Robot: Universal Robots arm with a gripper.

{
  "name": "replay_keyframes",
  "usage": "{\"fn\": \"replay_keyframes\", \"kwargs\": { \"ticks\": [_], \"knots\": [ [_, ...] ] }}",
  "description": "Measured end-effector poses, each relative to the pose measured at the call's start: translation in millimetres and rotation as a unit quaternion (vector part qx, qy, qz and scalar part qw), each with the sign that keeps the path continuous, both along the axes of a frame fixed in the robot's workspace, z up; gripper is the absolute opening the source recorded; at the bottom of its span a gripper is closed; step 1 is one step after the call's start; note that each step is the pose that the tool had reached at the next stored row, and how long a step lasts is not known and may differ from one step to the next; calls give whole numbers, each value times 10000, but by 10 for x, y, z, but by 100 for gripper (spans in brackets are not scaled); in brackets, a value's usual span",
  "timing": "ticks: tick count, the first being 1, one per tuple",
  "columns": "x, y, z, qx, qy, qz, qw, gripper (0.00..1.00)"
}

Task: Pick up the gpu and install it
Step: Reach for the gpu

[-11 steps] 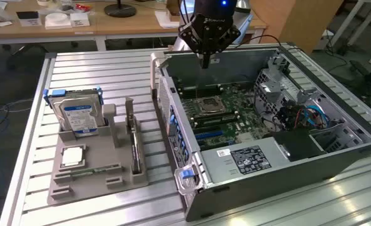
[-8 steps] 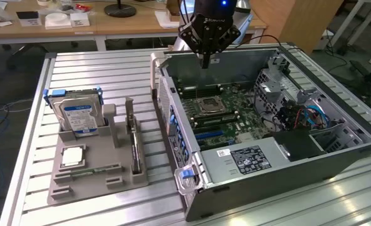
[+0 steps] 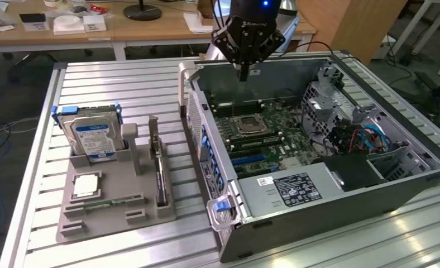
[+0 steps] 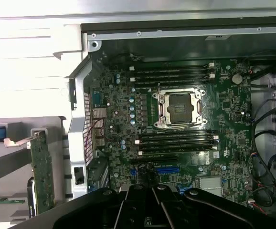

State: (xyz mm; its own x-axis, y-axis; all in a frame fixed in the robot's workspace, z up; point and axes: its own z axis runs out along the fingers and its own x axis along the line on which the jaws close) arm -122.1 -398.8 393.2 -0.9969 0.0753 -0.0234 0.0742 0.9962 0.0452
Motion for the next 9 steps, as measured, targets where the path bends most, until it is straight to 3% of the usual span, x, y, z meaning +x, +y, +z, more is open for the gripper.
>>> {"fn": "replay_keyframes", "kwargs": {
  "ticks": [9],
  "knots": [
    [-121, 0, -1, -1, 1, 0, 10000, 11]
  ]
}}
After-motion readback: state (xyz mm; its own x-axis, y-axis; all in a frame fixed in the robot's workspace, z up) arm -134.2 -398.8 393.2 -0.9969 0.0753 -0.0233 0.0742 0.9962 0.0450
